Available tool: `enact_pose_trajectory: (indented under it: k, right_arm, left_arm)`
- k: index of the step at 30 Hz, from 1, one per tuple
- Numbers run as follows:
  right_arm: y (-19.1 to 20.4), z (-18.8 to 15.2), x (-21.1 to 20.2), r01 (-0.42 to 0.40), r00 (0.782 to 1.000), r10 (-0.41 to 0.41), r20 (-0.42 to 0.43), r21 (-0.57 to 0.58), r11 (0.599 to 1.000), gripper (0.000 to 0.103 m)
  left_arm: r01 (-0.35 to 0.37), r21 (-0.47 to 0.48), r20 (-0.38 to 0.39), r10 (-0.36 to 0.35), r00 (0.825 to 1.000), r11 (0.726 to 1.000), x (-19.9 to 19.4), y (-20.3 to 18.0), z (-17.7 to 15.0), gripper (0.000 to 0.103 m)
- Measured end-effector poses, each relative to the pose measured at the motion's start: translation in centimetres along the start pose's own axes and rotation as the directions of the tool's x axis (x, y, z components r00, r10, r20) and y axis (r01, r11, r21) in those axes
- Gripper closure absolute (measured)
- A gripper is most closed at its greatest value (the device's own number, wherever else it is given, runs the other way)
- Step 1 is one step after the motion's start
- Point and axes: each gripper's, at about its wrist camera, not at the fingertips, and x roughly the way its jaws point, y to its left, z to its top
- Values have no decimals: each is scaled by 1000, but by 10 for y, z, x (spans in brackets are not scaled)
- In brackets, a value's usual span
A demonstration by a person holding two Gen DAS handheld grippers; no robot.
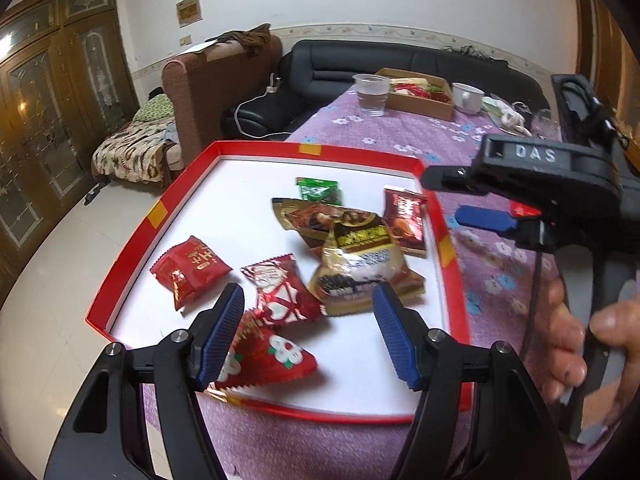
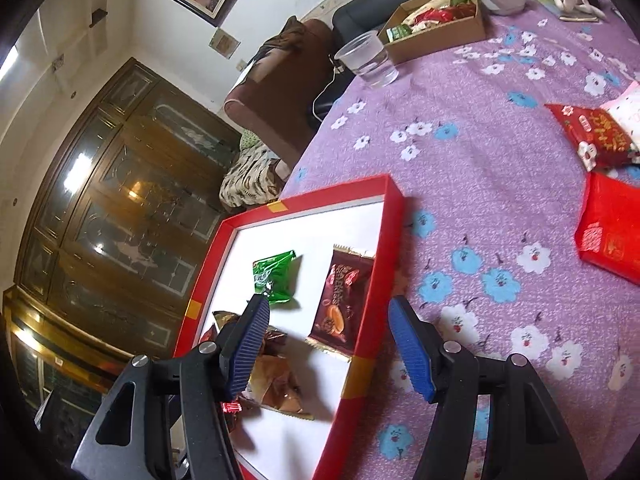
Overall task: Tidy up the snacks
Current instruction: 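Move both open tools from the tray back over the red packets, then grasp a large red packet with the left tool while the right tool grasps another red packet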
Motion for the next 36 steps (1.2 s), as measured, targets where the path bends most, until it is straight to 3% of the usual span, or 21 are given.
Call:
enact_pose_trajectory:
  k: [5,7,9,10,13,15,16,17,19,22,24,25,28,29,30,33,36]
  right_arm:
    - [-14,3,-44,26,999,-25,38,-25,999,39]
    - [-27,10,-77,82,993,-77,88,-44,996,39]
    - [-50,23,-117,174,973,-166,158,-38,984,38]
    - [-63,29,-134,223,958,-215,190,-22,975,36]
    - [-109,52,-179,403,877,-405,257,65,913,34]
    - [-146,67,-194,523,810,-537,236,124,843,34]
    - [-159,72,-193,555,792,-572,214,140,820,34]
    - [-173,76,-192,569,784,-591,192,159,807,34]
    - [-189,79,-187,537,806,-562,182,171,826,34]
    - [-193,84,-173,546,805,-566,178,152,824,34]
    - [-193,84,-158,528,828,-539,155,105,843,34]
    - [-192,82,-150,551,817,-556,153,75,831,34]
    - [-191,79,-137,653,748,-645,154,2,757,35]
    - [-193,80,-134,695,713,-684,154,-32,718,34]
    - [-193,80,-133,703,706,-690,159,-43,709,34]
    - [-199,84,-138,680,726,-671,149,-5,734,34]
    - [-198,84,-140,698,710,-690,141,-9,717,42]
  left_arm:
    - [32,58,12,-33,999,998,-8,-14,1,32]
    - [56,73,15,-57,998,996,-7,-25,3,31]
    - [91,106,14,-93,996,990,-8,-42,5,31]
    - [103,123,15,-106,994,987,-9,-50,7,31]
    - [151,174,5,-154,988,973,-8,-77,14,31]
    - [195,193,-19,-195,981,962,-5,-96,23,31]
    - [209,197,-27,-208,978,958,-3,-103,27,31]
    - [221,204,-32,-220,975,954,-2,-111,32,31]
    - [242,226,-49,-237,970,944,2,-128,43,31]
    - [267,231,-82,-255,964,936,10,-149,57,31]
    - [273,213,-117,-252,961,938,22,-161,67,31]
    - [276,202,-130,-253,959,940,27,-164,69,32]
    - [301,125,-186,-275,943,946,45,-176,77,32]
    - [310,95,-206,-286,936,946,51,-180,78,32]
    - [317,63,-231,-295,927,946,58,-184,79,32]
    - [308,-11,-280,-299,912,951,71,-194,77,32]
    - [272,-80,-310,-284,907,959,85,-204,75,32]
